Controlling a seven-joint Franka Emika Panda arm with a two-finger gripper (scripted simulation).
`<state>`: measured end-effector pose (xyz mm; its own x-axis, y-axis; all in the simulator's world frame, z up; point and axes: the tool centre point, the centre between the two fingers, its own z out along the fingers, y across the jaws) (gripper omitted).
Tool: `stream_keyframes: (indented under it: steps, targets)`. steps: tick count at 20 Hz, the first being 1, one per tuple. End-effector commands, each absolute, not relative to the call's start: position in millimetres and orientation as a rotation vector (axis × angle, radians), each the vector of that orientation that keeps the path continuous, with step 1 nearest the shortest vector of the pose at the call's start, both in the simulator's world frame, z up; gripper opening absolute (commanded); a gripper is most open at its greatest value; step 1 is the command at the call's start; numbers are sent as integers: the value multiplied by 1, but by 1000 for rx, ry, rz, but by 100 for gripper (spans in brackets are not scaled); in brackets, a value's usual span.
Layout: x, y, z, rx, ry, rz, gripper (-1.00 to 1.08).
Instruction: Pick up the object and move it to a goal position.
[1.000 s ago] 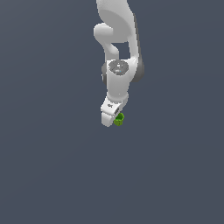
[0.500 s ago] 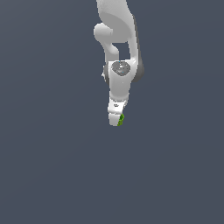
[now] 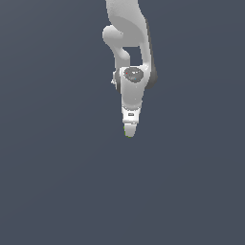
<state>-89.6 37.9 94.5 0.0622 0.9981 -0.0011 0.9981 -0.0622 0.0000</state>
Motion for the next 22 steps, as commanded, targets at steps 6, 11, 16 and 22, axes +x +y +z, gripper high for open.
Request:
stream_keyframes:
  steps: [6,11,16,22]
  targets:
    - [-93,40,93,2239,2204,0,100]
    - [-93,40,88,2243,2200,0,100]
    - [-94,40,69,2241,2203,0,100]
    - [-94,40,47,2238,2205,0,100]
